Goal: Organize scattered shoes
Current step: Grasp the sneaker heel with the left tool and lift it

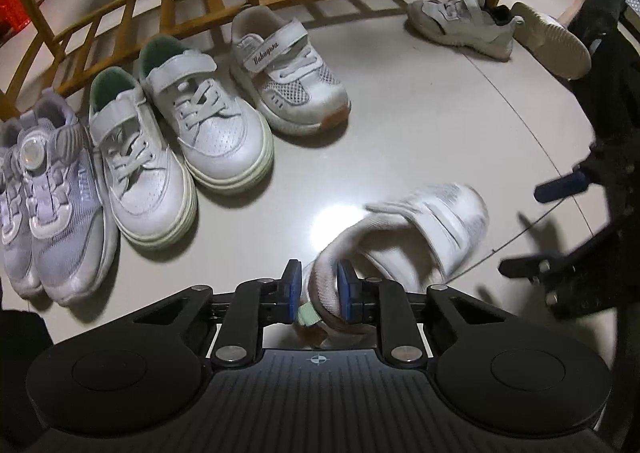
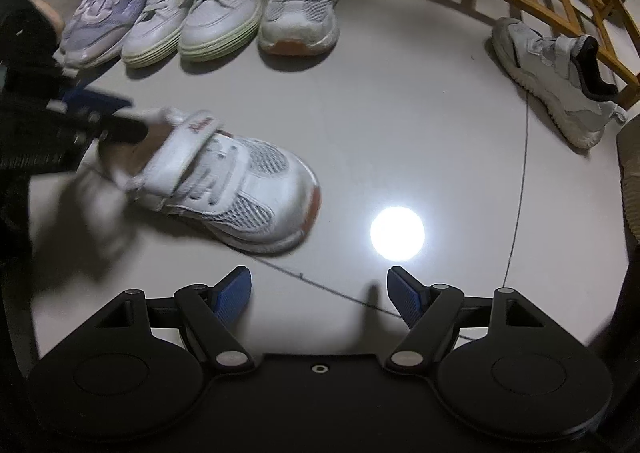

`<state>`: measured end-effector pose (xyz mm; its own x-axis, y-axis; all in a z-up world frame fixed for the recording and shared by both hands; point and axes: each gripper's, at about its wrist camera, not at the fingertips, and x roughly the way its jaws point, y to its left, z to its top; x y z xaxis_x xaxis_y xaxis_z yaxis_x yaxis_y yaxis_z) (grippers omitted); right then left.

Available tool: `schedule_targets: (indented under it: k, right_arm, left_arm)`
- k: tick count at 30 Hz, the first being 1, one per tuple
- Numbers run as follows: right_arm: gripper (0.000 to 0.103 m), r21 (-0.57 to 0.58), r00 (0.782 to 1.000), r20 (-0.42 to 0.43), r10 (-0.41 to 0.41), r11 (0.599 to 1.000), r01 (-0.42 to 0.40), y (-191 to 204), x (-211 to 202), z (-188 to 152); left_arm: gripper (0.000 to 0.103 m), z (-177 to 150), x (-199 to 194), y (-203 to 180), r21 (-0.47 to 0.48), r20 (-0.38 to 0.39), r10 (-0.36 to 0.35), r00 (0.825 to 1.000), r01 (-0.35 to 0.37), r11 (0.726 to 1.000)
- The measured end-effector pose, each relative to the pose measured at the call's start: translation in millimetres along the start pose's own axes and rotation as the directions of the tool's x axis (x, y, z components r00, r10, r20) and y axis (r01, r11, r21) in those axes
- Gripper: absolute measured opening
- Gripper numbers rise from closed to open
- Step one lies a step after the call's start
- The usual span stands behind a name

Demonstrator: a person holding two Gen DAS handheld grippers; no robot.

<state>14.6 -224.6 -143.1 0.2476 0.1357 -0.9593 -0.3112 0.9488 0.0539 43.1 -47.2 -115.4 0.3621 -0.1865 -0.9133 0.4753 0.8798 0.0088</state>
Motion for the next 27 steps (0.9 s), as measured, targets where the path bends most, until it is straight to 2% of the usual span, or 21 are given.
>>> schedule_targets:
  k: [6, 11, 12, 14, 16, 27]
  right_arm:
    - [0.078, 0.024, 1.0, 0.03, 0.003, 1.0, -0.003, 1.9, 2.1, 11.8]
    - [0.078, 0.016, 0.999, 0.051, -0.005, 1.0, 0.004, 8.0, 2.8, 22.1]
    - [0.078, 0.015, 0.999, 0.052, -0.007, 1.0, 0.007, 9.1, 3.3, 24.3]
    - [0.078, 0.004, 0.998, 0.055, -0.014, 1.0, 0.014, 11.6, 3.9, 28.6]
    - [0.078, 0.003, 0.998, 0.055, -0.014, 1.0, 0.014, 12.2, 3.3, 29.9]
    - [0.078, 0.005, 0.998, 0.066, -0.001, 1.0, 0.001, 12.1, 3.0, 42.9]
  left_arm:
    - [0.023, -0.2, -11.5, 0.9, -0.013, 0.026, 0.017, 1.0, -0.017, 1.0]
    - [0.023, 0.0, -19.8, 9.4, -0.063, 0.055, 0.03, 0.998, -0.026, 0.998]
    - [0.024, -0.7, -19.7, 10.8, -0.07, 0.055, 0.032, 0.998, -0.028, 0.997]
    - [0.033, -2.1, -19.5, 13.6, -0.085, 0.056, 0.035, 0.998, -0.03, 0.996]
    - [0.034, -3.1, -19.3, 16.2, -0.098, 0.056, 0.037, 0.998, -0.031, 0.995]
    - [0.034, -12.3, -6.3, 5.6, -0.084, -0.013, -0.041, 0.999, 0.04, 0.996]
